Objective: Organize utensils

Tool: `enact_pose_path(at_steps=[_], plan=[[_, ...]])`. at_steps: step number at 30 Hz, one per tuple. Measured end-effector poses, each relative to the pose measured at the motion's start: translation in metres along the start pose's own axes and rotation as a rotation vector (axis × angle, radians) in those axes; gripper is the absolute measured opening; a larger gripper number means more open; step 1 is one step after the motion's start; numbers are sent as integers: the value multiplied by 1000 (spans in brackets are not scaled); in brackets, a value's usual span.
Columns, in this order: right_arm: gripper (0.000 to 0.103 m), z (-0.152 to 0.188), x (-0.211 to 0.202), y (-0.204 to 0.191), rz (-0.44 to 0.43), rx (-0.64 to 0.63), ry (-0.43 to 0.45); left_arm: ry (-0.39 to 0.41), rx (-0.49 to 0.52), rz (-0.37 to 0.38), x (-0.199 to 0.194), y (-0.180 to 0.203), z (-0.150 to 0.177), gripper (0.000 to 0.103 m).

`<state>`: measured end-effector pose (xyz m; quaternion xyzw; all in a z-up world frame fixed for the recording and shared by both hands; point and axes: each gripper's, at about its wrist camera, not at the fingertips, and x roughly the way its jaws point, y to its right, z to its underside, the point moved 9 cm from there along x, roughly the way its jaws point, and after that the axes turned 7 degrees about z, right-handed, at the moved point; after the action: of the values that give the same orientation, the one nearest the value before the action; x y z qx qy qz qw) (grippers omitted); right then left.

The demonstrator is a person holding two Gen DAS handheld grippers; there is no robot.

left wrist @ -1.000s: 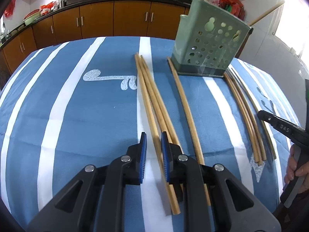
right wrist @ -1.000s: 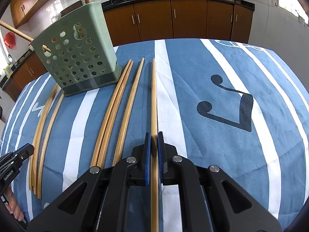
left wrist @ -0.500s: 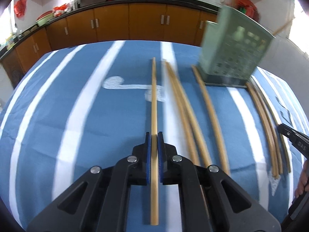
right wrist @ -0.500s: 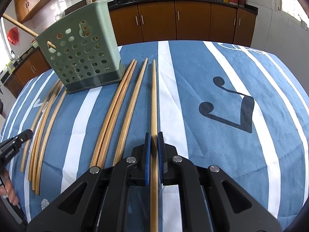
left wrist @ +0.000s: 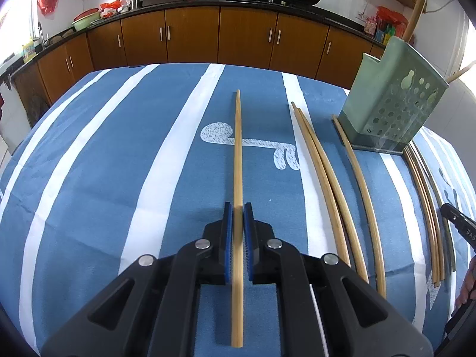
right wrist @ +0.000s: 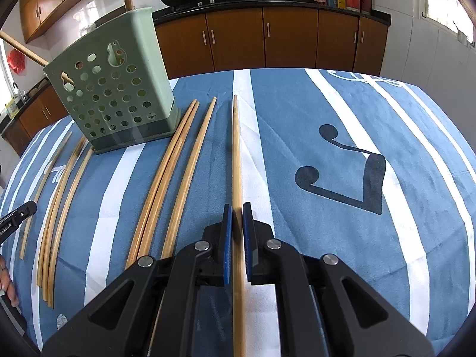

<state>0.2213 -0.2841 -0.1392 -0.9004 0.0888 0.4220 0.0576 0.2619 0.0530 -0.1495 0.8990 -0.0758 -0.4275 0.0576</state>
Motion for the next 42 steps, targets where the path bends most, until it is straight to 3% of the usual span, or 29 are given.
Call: enact_pose_path(at_steps=[28, 35, 42], plan=[[9, 1, -1, -2, 18, -15, 3, 1, -9, 28, -1, 0, 1, 14], [9, 12, -10, 0, 6, -19, 0, -8, 25, 32, -12, 7, 16, 14], [8, 14, -13, 3, -20, 5, -7, -22, 56, 28, -16, 13, 23, 9]])
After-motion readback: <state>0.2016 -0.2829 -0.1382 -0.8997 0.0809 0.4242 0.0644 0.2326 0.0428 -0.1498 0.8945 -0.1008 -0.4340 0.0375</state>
